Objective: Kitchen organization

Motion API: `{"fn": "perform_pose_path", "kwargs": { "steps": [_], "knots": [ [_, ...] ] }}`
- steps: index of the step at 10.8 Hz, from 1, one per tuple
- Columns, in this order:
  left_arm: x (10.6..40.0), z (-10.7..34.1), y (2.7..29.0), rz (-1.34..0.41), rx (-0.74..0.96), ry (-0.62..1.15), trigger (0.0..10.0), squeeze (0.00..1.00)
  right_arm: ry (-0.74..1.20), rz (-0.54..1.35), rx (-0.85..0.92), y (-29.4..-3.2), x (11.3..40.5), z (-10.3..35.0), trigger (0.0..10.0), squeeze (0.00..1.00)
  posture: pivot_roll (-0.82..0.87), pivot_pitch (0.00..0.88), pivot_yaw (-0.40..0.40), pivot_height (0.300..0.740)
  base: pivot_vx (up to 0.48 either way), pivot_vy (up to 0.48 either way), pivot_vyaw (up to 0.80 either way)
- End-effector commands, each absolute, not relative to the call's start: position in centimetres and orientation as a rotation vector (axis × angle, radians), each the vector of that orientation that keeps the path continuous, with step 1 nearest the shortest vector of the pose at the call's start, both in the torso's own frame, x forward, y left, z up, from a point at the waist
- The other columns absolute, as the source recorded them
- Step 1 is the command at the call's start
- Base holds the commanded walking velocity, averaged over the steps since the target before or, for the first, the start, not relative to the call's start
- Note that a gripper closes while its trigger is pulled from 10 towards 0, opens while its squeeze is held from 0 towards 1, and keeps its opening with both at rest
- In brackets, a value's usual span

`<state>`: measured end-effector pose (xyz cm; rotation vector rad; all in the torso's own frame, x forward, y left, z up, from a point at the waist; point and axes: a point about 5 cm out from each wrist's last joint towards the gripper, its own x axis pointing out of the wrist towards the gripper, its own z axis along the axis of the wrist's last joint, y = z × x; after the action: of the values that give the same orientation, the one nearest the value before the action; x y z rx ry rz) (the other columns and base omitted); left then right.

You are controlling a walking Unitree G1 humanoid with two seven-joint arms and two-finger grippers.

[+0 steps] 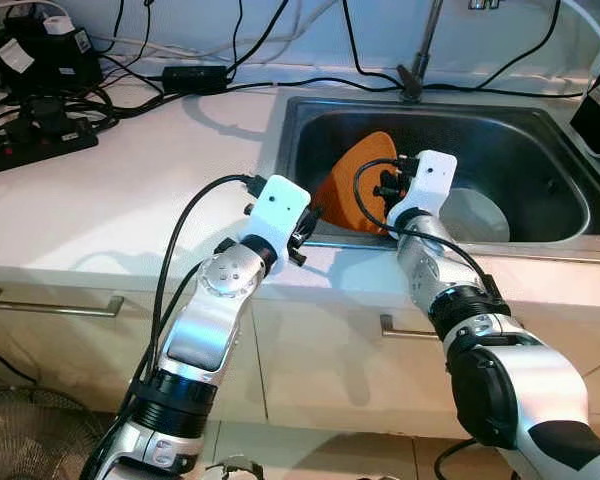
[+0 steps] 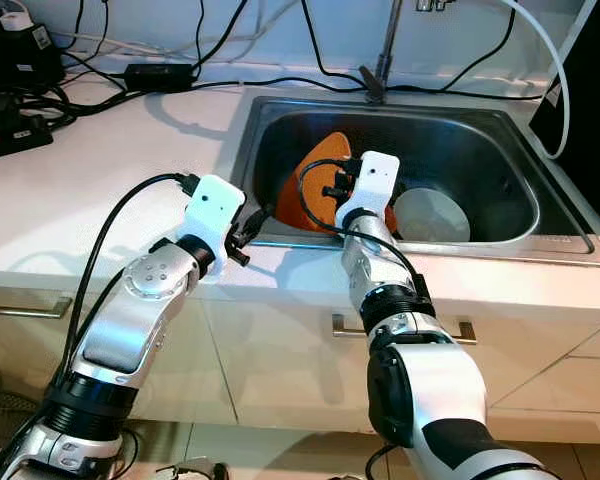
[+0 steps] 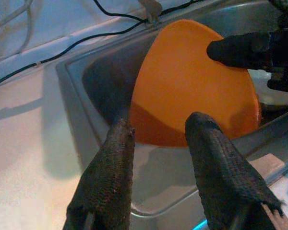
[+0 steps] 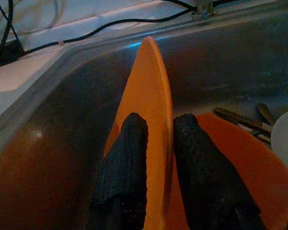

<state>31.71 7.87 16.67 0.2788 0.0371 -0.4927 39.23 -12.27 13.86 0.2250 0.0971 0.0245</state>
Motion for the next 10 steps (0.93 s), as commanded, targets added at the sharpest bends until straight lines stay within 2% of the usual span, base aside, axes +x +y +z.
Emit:
{"fn": "perform_pose_path", "kwargs": {
  "steps": [1,2,3,4,7,9,10],
  "knots": [
    [31.6,16.5,7.8,-0.492,0.282,0.039,10.0,0.0,0.078,0.026,0.192,-12.3,39.4,14.2,10.0,0.0,0.15,0.0,-0.021,0.74,0.0,0.0,0.0],
    [31.7,16.6,7.9,-0.488,0.283,0.037,10.0,0.0,0.036,0.004,0.094,-12.7,39.4,14.8,10.0,1.0,0.14,0.0,-0.019,0.74,0.0,0.0,0.0],
    [31.7,16.5,7.9,-0.487,0.285,0.038,10.0,0.0,-0.035,-0.024,-0.034,-13.2,39.5,15.6,10.0,0.89,0.14,0.0,-0.018,0.74,0.0,0.0,0.0],
    [31.7,16.4,7.9,-0.487,0.286,0.039,10.0,0.0,-0.053,-0.033,-0.059,-13.3,39.5,15.9,10.0,0.0,0.14,0.0,-0.016,0.74,0.0,0.0,0.0],
    [31.9,17.0,7.7,-0.474,0.274,-0.012,10.0,0.0,-0.15,-0.01,-0.084,-12.7,39.4,16.9,10.0,0.0,0.13,0.0,-0.013,0.74,0.0,0.0,0.0],
    [32.2,17.9,8.3,-0.395,0.227,-0.129,10.0,0.0,-0.268,0.037,-0.074,-12.1,38.9,17.9,10.0,0.0,0.12,0.0,-0.011,0.74,0.0,0.0,0.0],
    [32.4,18.7,9.3,-0.293,0.19,-0.242,10.0,0.0,-0.391,0.075,-0.058,-11.8,37.8,18.8,10.0,0.0,0.1,0.0,-0.007,0.74,0.0,0.0,0.0]
  ]
}}
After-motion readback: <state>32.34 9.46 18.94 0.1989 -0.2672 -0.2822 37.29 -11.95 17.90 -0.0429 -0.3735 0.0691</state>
